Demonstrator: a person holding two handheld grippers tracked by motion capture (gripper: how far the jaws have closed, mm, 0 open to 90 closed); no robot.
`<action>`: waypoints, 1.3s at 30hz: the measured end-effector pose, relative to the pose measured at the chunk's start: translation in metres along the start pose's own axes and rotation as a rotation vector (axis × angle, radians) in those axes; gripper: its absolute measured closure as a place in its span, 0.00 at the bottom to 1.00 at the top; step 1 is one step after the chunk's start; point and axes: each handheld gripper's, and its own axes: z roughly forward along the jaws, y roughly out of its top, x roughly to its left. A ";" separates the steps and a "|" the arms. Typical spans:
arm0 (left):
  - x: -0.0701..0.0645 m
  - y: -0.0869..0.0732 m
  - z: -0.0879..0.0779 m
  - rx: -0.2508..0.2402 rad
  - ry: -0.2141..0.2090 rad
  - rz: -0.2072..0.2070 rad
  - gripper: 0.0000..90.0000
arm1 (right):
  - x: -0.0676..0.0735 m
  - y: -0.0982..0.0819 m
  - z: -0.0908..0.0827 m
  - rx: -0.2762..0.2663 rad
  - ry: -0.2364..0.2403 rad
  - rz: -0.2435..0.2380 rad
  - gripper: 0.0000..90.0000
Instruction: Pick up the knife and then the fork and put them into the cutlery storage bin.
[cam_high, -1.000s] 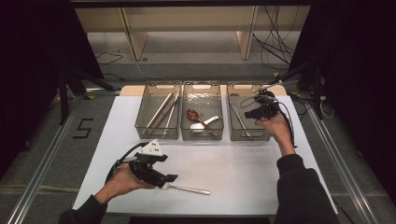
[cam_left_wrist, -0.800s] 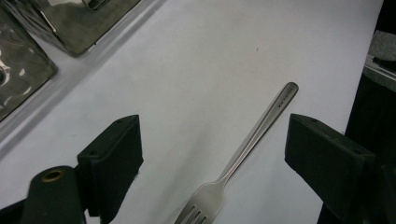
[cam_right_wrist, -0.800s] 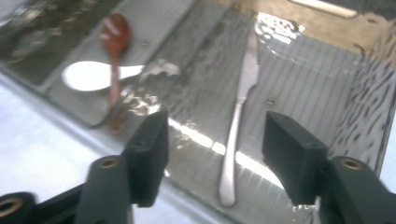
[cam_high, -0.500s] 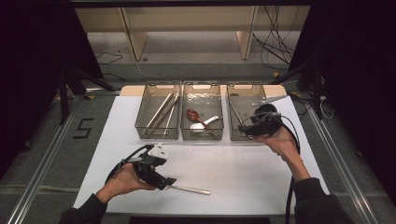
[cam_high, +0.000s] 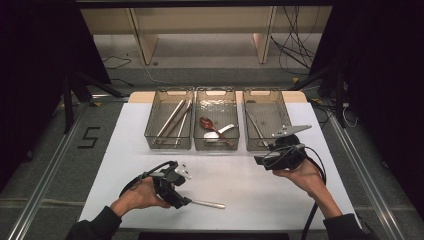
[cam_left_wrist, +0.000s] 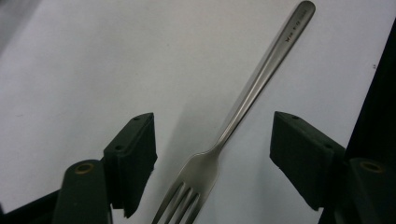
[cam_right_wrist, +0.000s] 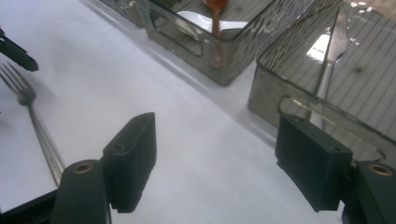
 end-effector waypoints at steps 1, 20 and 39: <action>-0.001 0.001 0.002 0.006 0.002 0.002 0.37 | 0.002 -0.002 -0.001 0.002 0.003 0.003 0.34; -0.010 0.014 0.024 0.139 -0.031 0.121 0.65 | 0.016 -0.020 -0.002 0.036 0.046 -0.009 0.33; -0.018 0.023 0.029 0.211 -0.035 0.240 0.93 | 0.016 -0.020 -0.002 0.040 0.050 -0.010 0.34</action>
